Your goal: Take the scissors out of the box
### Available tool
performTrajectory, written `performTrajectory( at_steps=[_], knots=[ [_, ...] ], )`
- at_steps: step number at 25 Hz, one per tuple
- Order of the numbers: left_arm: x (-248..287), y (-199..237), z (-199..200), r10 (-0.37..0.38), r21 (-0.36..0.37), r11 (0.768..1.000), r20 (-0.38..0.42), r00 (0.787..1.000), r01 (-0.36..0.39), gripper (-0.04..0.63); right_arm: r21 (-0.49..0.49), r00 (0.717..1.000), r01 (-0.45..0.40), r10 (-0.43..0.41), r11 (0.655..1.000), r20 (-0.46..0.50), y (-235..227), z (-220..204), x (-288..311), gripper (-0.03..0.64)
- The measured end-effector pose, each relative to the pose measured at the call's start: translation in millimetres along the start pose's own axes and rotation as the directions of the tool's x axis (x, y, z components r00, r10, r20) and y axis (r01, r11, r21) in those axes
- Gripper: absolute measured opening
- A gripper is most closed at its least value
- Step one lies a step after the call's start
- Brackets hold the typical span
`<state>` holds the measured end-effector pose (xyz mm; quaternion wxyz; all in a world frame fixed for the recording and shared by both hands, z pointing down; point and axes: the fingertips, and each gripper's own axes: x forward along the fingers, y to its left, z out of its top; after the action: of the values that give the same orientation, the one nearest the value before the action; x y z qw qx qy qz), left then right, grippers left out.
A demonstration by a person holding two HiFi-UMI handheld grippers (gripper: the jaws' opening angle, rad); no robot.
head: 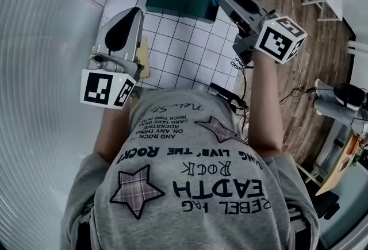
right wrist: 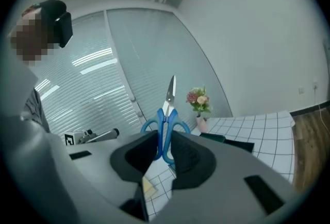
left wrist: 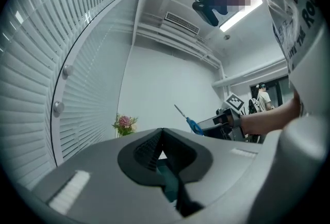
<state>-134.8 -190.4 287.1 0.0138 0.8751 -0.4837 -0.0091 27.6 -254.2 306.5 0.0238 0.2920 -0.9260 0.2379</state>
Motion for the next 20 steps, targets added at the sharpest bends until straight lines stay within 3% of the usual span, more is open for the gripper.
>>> performTrajectory(
  at_steps=[6, 13, 20],
  knots=[
    [-5, -9, 11, 0.002, 0.028, 1.000, 0.019, 1.000, -0.003, 0.002, -0.056, 0.988, -0.012, 0.021, 0.998, 0.152, 26, 24, -32, 0.091],
    [-10, -20, 40, -0.003, 0.060, 0.998, 0.065, 0.998, -0.001, 0.002, -0.155, 0.974, 0.035, 0.001, 0.987, 0.228, 65, 52, -65, 0.091],
    [-16, -26, 67, 0.002, 0.094, 0.996, 0.117, 0.993, -0.013, 0.002, -0.202, 0.925, 0.147, -0.063, 0.968, 0.374, 79, 75, -109, 0.091]
  ],
)
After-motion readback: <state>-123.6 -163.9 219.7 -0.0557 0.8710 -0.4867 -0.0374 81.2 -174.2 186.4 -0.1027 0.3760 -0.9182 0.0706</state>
